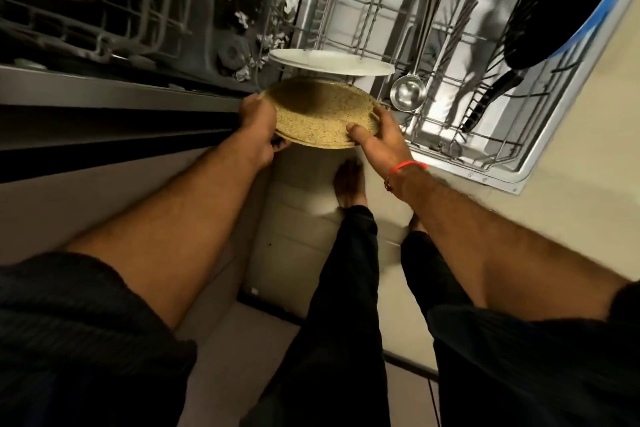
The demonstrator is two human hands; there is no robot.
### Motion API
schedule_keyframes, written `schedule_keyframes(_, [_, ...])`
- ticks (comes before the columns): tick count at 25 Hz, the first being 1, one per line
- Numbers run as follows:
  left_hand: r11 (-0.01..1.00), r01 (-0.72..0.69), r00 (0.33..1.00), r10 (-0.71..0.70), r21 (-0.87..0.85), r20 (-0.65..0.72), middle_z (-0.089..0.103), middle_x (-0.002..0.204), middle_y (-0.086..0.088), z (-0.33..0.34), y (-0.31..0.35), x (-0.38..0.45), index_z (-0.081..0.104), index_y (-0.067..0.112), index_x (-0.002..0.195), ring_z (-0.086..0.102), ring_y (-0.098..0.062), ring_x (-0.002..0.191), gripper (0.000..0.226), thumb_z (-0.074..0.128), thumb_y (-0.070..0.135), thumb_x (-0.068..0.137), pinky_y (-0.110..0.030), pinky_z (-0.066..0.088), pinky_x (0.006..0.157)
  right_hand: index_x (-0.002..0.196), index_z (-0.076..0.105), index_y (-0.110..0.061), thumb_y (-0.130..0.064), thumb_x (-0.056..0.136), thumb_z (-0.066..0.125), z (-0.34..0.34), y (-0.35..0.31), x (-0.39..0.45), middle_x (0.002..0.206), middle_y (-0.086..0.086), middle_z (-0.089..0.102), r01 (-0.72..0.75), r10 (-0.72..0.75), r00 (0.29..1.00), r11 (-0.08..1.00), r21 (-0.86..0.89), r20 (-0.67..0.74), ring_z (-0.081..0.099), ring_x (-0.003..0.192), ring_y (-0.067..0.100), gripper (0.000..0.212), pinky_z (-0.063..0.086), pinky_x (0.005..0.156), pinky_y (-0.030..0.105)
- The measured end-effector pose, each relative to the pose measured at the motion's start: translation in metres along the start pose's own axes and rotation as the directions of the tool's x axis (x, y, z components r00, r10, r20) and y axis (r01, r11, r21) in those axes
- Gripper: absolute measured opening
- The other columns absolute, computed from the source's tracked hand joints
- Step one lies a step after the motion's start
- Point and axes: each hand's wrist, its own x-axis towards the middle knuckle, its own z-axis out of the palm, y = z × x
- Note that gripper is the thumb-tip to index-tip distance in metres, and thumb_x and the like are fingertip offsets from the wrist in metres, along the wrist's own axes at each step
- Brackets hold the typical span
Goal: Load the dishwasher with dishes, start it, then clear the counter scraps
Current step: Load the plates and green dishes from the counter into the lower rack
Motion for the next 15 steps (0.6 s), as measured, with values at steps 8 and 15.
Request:
schedule_keyframes(8, [0.996, -0.091, 0.984, 0.089, -0.005, -0.156, 0.068, 0.112, -0.007, -0.006, 0.007, 0.007, 0.064, 0.019, 0.122, 0.068, -0.025, 0.09, 0.03, 0.049, 0.018, 0.096, -0.027, 0.051, 0.041, 0.15, 0.031, -0.028, -0.065, 0.081, 0.062, 0.01, -0.014, -0.016, 0.15, -0.006, 0.038, 0.095, -0.096, 0.995, 0.995, 0.032, 0.02, 0.043, 0.133, 0.014, 0.084, 0.039, 0.113, 0.043])
schedule_keyframes(15, [0.991, -0.125, 0.976, 0.129, 0.038, -0.175, 0.067, 0.116, -0.01, -0.013, 0.014, 0.016, 0.06, 0.019, 0.126, 0.069, -0.026, 0.085, 0.036, 0.048, 0.013, 0.093, -0.033, 0.054, 0.046, 0.153, 0.027, -0.029, -0.07, 0.077, 0.067, 0.023, -0.002, -0.03, 0.161, -0.002, 0.021, 0.123, -0.116, 0.988, 0.99, -0.069, 0.097, 0.038, 0.14, 0.018, 0.096, 0.037, 0.114, 0.035])
